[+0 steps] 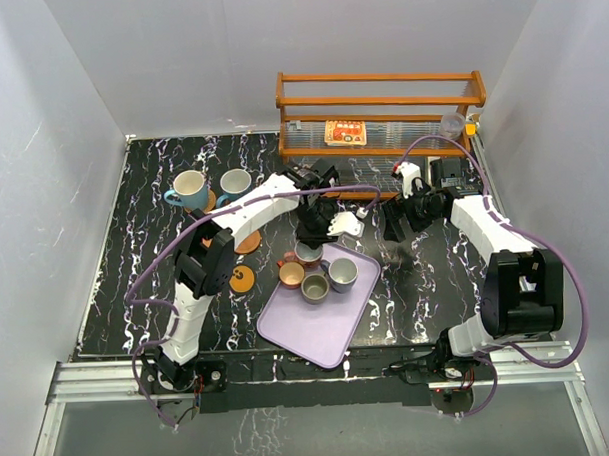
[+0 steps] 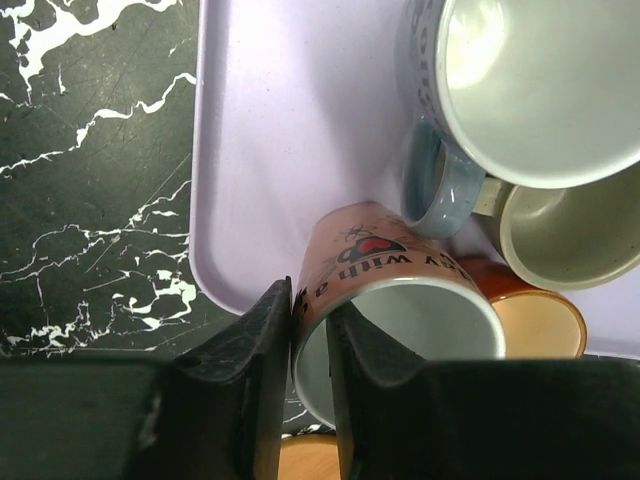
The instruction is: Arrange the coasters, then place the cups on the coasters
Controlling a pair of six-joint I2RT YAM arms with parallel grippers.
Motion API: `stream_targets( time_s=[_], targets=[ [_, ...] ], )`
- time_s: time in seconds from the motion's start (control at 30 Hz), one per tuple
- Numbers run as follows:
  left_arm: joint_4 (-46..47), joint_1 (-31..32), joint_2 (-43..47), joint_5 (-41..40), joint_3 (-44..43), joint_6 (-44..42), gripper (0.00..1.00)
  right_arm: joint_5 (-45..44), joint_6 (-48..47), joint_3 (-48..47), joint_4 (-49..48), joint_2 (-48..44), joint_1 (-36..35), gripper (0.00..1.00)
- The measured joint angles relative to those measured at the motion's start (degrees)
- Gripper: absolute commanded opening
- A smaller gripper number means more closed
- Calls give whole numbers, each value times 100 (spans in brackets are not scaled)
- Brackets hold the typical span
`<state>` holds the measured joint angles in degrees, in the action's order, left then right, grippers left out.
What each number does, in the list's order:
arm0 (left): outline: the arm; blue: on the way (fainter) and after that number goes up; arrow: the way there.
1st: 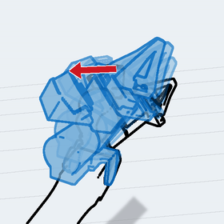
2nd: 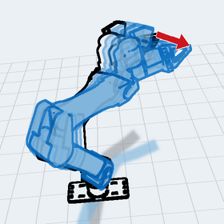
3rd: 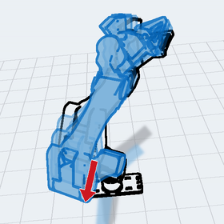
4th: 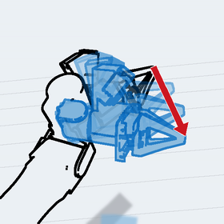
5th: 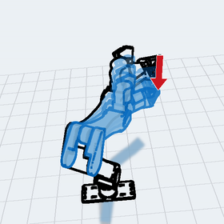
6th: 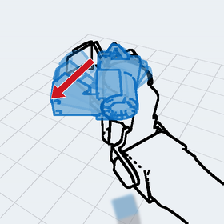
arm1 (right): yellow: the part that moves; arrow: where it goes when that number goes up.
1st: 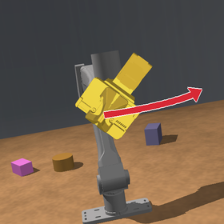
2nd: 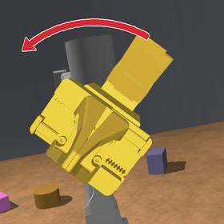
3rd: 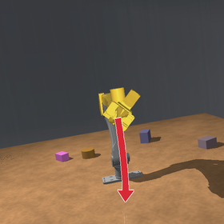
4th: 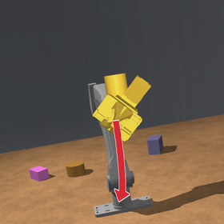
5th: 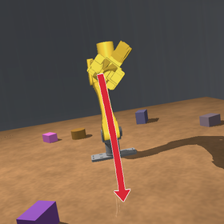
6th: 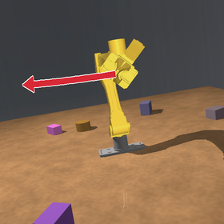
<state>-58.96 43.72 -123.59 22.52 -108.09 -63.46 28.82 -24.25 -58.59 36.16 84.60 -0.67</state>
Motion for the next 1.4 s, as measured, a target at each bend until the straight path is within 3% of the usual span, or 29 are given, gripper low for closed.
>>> stream_targets(
  time_s=[0.5, 0.93, 1.1, 1.4],
  targets=[
    [-315, 2, -166, -402, -535, -291, 3, -28, 0, 0, 0, 70, 0, 98],
    [-608, -87, -72, -656, -929, -763, 0, -42, 0, 0, 0, 101, 2, 98],
    [-619, -463, 509, -656, -584, -1012, 0, -42, -2, 0, 0, 101, 2, 98],
    [-595, -1827, 1945, -533, 470, -1484, 0, -48, 0, 0, 0, 107, 2, 98]
  ],
)
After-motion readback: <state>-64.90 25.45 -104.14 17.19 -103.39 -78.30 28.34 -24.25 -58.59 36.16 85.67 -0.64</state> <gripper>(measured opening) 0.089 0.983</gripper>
